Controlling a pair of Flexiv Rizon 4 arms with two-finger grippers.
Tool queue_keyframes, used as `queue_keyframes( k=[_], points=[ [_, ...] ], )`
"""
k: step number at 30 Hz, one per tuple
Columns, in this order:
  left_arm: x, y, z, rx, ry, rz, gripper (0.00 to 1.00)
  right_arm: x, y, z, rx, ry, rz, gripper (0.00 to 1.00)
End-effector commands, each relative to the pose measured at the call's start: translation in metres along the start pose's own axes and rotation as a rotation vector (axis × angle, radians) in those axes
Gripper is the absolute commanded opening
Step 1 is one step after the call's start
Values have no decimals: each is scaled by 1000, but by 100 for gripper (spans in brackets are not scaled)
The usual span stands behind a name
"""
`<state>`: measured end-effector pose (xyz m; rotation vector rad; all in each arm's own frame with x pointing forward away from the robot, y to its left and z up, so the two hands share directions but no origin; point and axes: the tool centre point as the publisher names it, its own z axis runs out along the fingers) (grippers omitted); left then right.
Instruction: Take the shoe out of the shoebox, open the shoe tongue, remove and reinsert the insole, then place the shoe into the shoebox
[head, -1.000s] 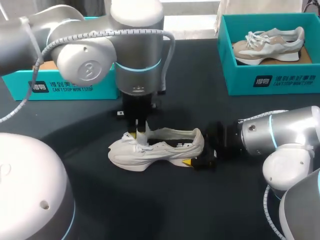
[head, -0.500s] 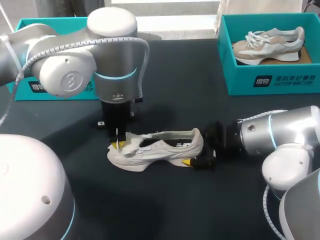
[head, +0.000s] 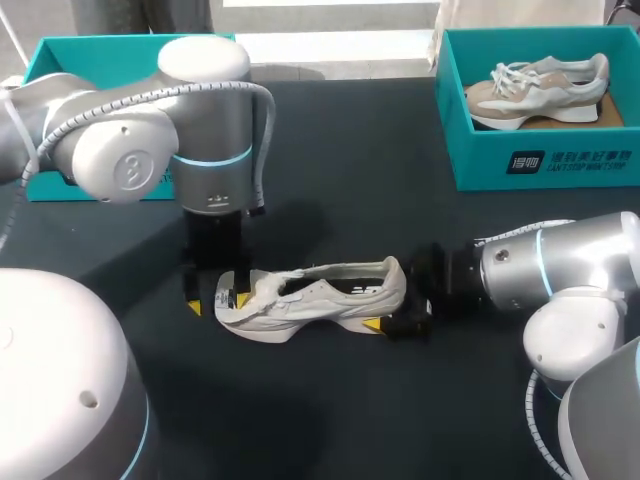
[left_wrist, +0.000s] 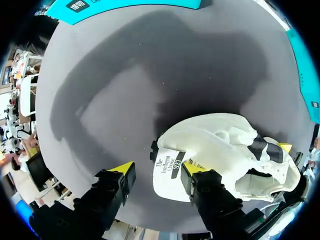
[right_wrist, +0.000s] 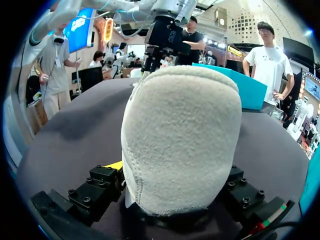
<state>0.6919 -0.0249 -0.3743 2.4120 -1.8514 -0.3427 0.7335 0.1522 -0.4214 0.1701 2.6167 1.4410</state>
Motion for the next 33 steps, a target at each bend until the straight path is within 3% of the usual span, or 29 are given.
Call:
queue_keyframes(
  k=[1,9,14,17,21,26,33],
  points=[
    [-7,10,-23,37,47,52,100,0,-2,4,4,-3,0,0],
    [1,25,-81,134,103,271,100,0,-2,4,4,-3,0,0],
    [14,34,-112,158,142,557,100,0,-2,4,4,-3,0,0],
    [24,36,-128,161,110,768,100,0,-2,4,4,-3,0,0],
    [35,40,-142,116,92,1114,100,0,-2,4,4,-3,0,0],
    [43,48,-148,-65,7,1648,100,0,-2,4,4,-3,0,0],
    [43,48,-148,-65,7,1648,100,0,-2,4,4,-3,0,0]
  ],
)
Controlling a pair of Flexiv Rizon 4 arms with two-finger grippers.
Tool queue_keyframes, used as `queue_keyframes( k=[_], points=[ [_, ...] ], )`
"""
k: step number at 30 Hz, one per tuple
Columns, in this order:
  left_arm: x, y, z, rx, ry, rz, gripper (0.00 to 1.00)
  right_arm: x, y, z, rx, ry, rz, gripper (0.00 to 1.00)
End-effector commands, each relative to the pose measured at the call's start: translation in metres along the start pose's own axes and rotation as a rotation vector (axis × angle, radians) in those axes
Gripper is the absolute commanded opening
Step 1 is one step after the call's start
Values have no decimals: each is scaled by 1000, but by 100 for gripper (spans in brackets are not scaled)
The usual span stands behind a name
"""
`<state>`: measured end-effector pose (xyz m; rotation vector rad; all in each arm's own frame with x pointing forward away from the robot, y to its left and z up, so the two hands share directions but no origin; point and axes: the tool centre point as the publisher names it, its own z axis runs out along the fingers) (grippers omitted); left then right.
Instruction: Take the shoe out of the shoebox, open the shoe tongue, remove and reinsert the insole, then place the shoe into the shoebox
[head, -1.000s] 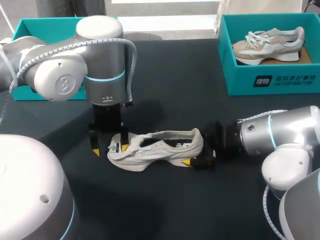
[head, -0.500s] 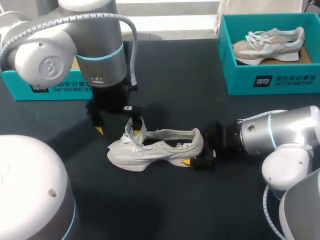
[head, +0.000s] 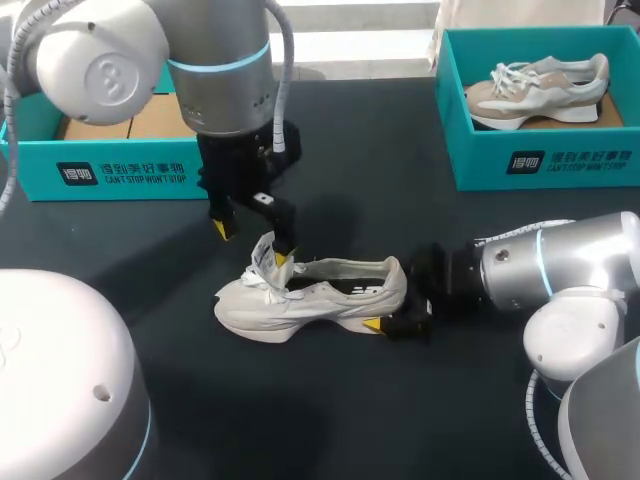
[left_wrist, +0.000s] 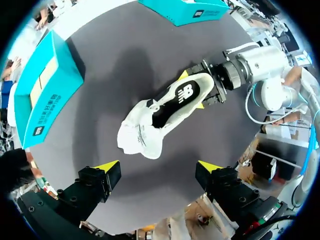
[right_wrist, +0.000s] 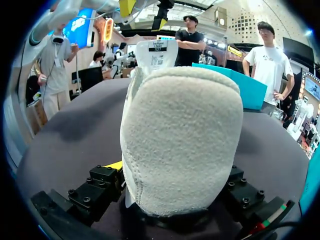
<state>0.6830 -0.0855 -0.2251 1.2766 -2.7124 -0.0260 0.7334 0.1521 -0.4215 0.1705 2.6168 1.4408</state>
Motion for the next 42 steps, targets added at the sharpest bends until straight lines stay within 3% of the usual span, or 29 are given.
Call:
queue_keyframes(
  k=[1,7,9,13,14,15,16,23,27,42],
  points=[
    [-2,-8,0,-198,52,681,100,0,-1,4,4,-3,0,0],
    [-2,-8,0,-198,52,681,100,0,-1,4,4,-3,0,0],
    [7,-15,7,-170,96,820,100,0,-1,4,4,-3,0,0],
    [14,-33,20,-134,63,925,98,0,-1,4,4,-3,0,0],
    [15,-37,24,-134,44,945,50,0,-1,4,4,-3,0,0],
    [16,-40,26,-141,42,981,18,0,-1,4,4,-3,0,0],
    [17,-43,29,-121,35,1011,0,0,-1,4,4,-3,0,0],
    [30,-69,49,-67,-22,1157,0,0,-1,4,4,-3,0,0],
    [40,-84,54,-57,22,1078,0,0,-1,4,4,-3,0,0],
    [40,-84,54,-57,22,1078,0,0,-1,4,4,-3,0,0]
  ],
)
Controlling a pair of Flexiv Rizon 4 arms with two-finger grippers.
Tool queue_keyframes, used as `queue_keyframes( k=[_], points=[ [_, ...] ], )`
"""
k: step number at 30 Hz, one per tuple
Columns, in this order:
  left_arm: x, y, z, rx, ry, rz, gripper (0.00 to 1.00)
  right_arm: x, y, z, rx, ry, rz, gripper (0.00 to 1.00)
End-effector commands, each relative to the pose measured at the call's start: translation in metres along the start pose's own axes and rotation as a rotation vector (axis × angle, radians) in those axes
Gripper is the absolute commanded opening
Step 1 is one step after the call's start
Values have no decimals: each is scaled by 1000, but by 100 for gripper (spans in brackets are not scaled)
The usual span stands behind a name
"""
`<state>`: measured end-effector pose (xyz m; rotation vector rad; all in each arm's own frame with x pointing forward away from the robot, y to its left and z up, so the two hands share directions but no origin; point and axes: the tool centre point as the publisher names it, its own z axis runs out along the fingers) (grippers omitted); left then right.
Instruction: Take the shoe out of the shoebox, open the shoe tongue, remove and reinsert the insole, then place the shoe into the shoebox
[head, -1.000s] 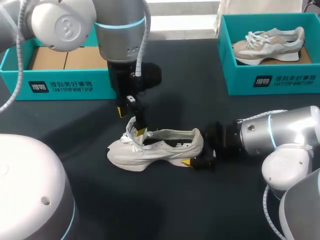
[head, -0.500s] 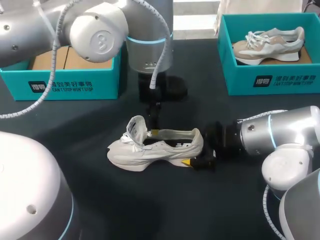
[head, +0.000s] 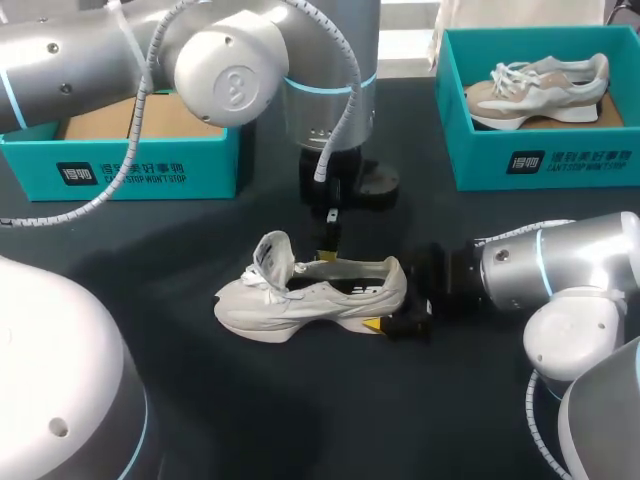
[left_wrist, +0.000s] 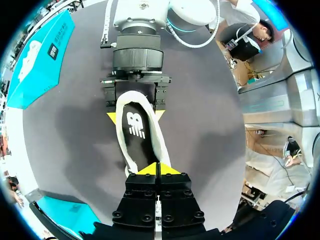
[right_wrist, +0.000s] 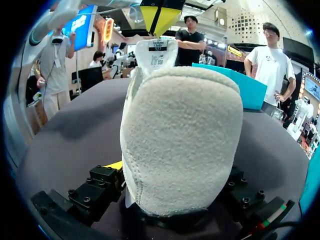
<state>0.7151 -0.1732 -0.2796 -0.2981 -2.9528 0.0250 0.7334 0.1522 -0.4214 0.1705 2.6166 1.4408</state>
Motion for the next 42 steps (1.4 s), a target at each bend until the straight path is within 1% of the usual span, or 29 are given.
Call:
queue_keyframes(
  k=[1,4,7,8,11,13,14,16,17,18,20,21,24,32,38,42],
  points=[
    [0,1,0,2,0,2,0,0,-1,4,4,-3,0,0],
    [0,1,0,2,0,2,0,0,-1,4,4,-3,0,0],
    [-12,-7,24,-13,-10,-68,0,0,-1,4,4,-3,0,0],
    [-14,-9,30,13,22,-58,0,0,-1,4,4,-3,0,0],
    [-19,-12,46,24,24,-73,0,0,-1,4,4,-3,0,0],
    [-21,-14,53,69,16,-74,0,0,-1,4,4,-3,0,0],
    [-23,-14,58,61,18,-79,0,0,-1,4,4,-3,0,0],
    [-25,-15,63,70,-2,-83,0,0,-1,4,4,-3,0,0],
    [-26,-16,66,55,9,-84,0,0,-1,4,4,-3,0,0],
    [-28,-17,67,66,15,-73,0,0,-1,4,4,-3,0,0],
    [-29,-19,73,36,21,-75,0,0,-1,4,4,-3,0,0],
    [-29,-19,74,53,30,-66,0,0,-1,4,4,-3,0,0],
    [-25,-20,79,54,24,-65,0,0,-1,4,4,-3,0,0],
    [-11,-17,89,94,-64,-85,0,0,-1,4,4,-3,0,0],
    [-10,-17,97,105,-62,-89,0,0,-1,4,4,-3,0,0],
    [-11,-20,99,99,-39,-76,0,0,-1,4,4,-3,0,0]
  ],
)
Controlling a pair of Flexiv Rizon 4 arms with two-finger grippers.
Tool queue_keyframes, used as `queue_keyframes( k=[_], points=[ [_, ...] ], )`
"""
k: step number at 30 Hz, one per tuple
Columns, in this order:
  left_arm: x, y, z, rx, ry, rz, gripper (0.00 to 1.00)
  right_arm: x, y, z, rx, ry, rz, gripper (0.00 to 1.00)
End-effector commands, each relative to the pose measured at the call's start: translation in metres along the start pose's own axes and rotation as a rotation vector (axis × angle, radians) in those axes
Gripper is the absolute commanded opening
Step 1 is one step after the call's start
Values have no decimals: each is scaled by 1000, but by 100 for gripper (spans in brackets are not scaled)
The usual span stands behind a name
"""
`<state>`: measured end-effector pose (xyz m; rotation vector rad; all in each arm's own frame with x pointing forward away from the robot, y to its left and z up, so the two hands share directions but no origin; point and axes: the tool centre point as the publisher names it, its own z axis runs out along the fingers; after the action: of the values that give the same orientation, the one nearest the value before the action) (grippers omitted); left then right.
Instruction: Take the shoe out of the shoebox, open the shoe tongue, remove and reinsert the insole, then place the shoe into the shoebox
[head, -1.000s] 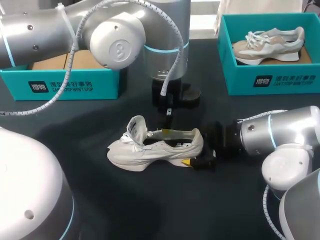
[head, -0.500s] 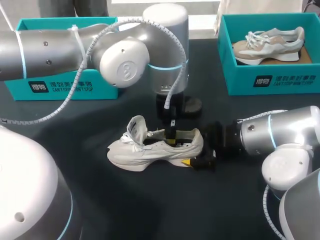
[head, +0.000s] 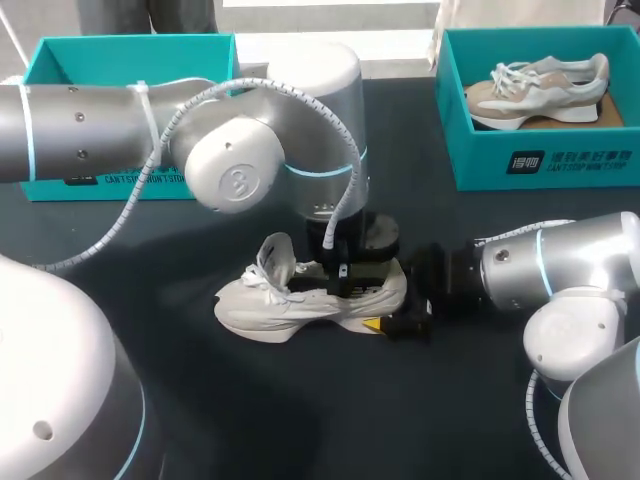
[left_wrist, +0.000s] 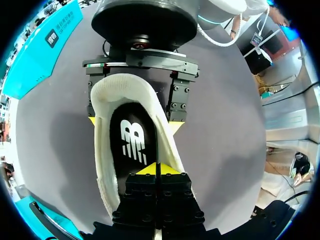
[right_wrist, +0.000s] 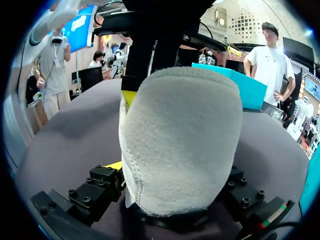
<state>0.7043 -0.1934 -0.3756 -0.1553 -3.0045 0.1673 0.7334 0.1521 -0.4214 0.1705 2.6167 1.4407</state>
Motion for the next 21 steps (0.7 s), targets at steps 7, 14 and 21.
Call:
queue_keyframes(
  k=[7,14,21],
  points=[
    [2,-2,10,13,56,31,0,-1,-1,4,4,-3,0,0],
    [0,2,14,14,65,26,5,-1,-1,4,4,-3,0,0],
    [2,5,12,16,61,32,38,-1,-1,4,4,-3,0,0]
  ],
)
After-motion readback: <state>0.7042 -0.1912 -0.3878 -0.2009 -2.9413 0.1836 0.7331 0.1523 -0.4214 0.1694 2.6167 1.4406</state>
